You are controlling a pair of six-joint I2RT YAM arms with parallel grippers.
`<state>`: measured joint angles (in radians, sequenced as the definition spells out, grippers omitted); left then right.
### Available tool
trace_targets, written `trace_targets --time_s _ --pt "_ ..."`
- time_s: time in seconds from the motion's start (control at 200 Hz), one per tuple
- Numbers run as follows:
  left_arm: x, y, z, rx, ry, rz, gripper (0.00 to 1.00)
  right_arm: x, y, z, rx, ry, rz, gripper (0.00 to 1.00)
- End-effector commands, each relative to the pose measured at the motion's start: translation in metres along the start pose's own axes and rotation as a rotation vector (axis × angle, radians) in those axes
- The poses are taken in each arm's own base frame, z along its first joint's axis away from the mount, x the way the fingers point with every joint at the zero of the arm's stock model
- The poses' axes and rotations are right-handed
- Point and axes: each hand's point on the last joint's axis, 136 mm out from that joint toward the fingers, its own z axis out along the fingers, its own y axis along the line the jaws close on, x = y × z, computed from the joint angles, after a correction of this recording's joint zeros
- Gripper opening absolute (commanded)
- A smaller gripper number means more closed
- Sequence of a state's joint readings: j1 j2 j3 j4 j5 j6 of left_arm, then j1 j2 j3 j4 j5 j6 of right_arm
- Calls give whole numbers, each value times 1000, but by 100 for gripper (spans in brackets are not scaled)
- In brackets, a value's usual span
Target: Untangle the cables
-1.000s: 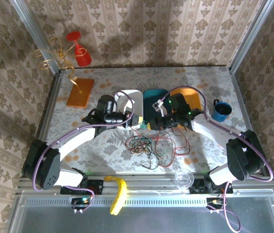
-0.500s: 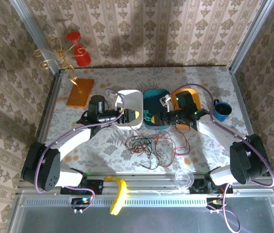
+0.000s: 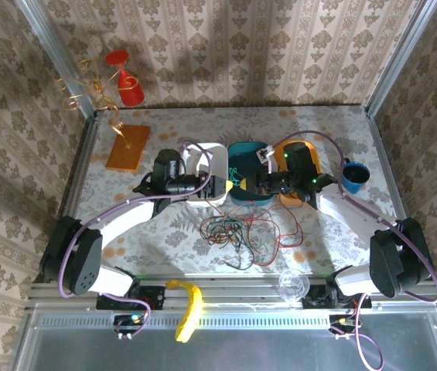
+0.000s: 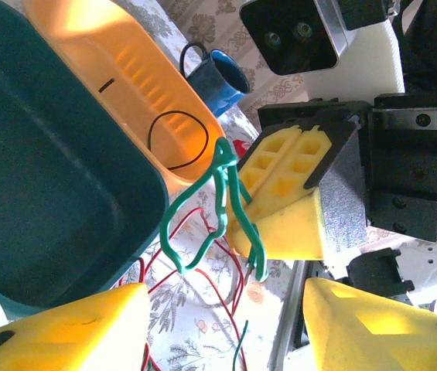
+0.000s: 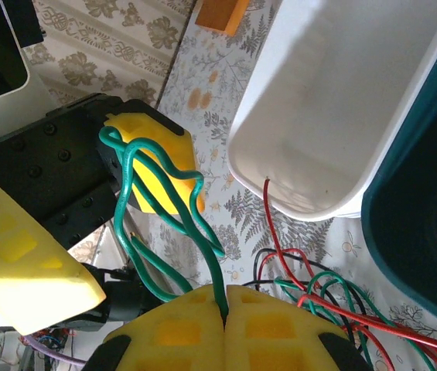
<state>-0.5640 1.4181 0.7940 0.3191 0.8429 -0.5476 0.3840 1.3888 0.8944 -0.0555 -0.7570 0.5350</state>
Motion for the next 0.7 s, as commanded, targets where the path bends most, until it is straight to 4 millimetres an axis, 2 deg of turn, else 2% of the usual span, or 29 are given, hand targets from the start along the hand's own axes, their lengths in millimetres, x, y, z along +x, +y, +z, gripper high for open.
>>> trace_targets --time_s 0.0,0.11,0.36,0.505,0.69 --pt "-14 -13 4 45 -14 47 52 -3 6 -4 -8 -11 -8 0" --pt "-16 -13 7 49 -14 51 44 -1 5 -3 -3 -6 -9 0" --pt "-17 -14 11 60 3 39 0 2 1 -3 25 -7 -10 0" --pt "-11 -11 9 35 20 37 0 -7 -16 -15 141 -82 -13 0" --pt "6 -10 5 20 86 24 0 -30 -46 -49 299 -251 33 0"
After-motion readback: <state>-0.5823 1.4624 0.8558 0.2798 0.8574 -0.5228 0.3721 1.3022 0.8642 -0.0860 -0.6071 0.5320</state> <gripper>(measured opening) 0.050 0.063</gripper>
